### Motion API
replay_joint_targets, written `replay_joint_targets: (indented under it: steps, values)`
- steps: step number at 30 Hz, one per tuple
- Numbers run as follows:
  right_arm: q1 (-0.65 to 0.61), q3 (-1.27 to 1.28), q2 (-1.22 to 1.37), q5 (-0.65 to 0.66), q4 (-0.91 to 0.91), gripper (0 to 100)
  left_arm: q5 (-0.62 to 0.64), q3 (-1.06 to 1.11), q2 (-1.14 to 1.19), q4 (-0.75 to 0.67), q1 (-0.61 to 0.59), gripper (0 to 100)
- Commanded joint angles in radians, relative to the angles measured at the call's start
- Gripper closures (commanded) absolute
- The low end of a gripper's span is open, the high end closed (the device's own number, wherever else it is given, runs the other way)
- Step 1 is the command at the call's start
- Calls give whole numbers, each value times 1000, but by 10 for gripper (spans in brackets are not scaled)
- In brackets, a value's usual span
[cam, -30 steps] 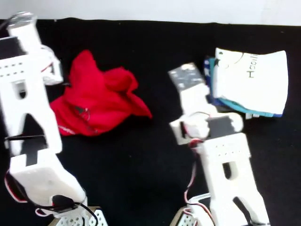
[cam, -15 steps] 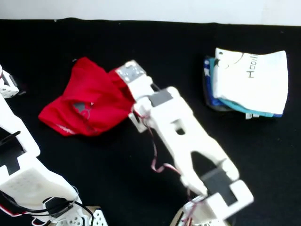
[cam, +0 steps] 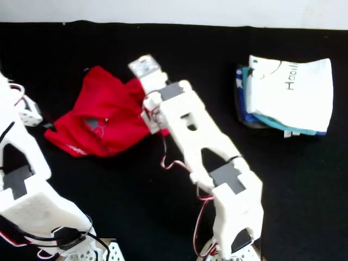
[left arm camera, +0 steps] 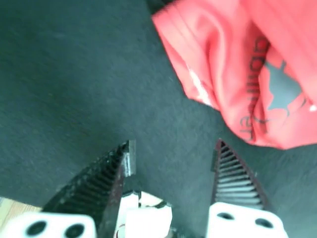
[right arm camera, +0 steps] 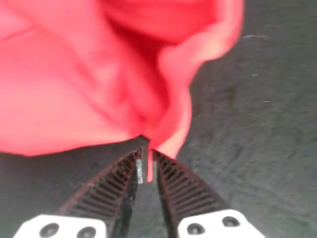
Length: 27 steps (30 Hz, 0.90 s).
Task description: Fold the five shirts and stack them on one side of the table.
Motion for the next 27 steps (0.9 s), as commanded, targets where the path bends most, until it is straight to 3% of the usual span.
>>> replay_joint_targets:
  steps: [1, 7, 14, 17, 22, 27]
  values:
    - [93, -74, -8, -6, 12, 991, 2, 39, -36, 8, 81, 748]
    - [211, -217, -10, -6, 105, 991, 3, 133, -111, 8, 278, 748]
    - [194, -351, -7, 12, 222, 986, 0, 403, -280, -34, 573, 748]
    - [133, -329, -1, 15, 311, 939, 0, 533, -280, -160, 559, 748]
    - [56, -205, -1, 15, 278, 743, 0, 677, -280, -362, 478, 748]
    - [18, -58, -1, 15, 116, 752, 0, 757, -280, -497, 395, 748]
